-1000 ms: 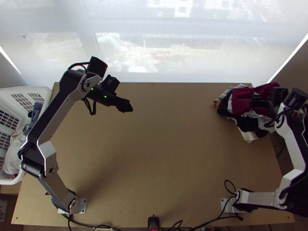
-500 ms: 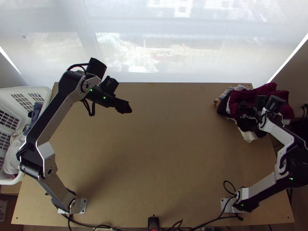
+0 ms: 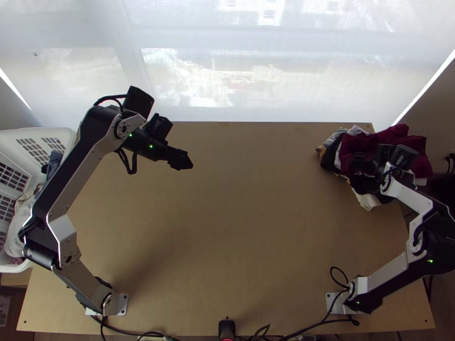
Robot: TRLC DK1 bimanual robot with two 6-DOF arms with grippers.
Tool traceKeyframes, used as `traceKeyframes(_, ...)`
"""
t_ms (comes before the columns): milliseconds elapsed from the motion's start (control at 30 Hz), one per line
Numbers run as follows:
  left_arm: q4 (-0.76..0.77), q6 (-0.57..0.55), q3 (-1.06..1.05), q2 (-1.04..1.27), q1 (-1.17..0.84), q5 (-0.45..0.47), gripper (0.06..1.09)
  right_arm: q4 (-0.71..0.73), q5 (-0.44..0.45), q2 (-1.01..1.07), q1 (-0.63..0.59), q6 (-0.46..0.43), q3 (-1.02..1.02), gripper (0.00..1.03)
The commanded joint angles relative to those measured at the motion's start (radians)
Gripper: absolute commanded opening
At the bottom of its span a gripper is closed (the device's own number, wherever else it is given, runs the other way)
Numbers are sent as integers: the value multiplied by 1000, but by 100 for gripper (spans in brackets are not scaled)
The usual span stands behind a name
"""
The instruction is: Fold the t-shirt
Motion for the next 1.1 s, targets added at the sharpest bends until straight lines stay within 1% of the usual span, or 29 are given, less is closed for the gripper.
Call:
traceKeyframes(0,-2,-12,-3,-37,0,0,104,-43,-4,-172,50,24,23,98)
traceKeyframes(167,-5,-12,-3,-72,0,0,104,-109,-4,-274,93,27,60,98)
traceKeyframes(367,-5,-17,-8,-123,7,-8,104,-186,-4,-371,111,25,120,98)
traceKeyframes(500,4,-17,-33,-175,15,-34,104,-243,-4,-448,134,21,154,98)
traceKeyframes(600,29,-15,-62,-226,23,-72,104,-246,-2,-554,165,54,137,98)
traceKeyframes(700,79,-15,-106,-298,33,-130,104,-246,-2,-692,225,79,68,98)
traceKeyframes(767,124,-23,-157,-358,61,-133,104,-243,-2,-793,282,116,-1,98)
traceKeyframes(900,245,-44,-326,-503,121,-146,104,-197,4,-1017,432,117,-185,98)
traceKeyframes(967,306,-47,-438,-582,147,-155,104,-215,61,-1064,487,119,-238,98)
traceKeyframes(1000,343,-38,-499,-621,161,-161,104,-215,73,-1092,498,120,-265,98)
traceKeyframes(1033,395,-15,-574,-675,165,-190,104,-195,91,-1120,513,120,-297,98)
traceKeyframes(1067,449,9,-649,-727,167,-238,104,-166,116,-1141,529,120,-328,98)
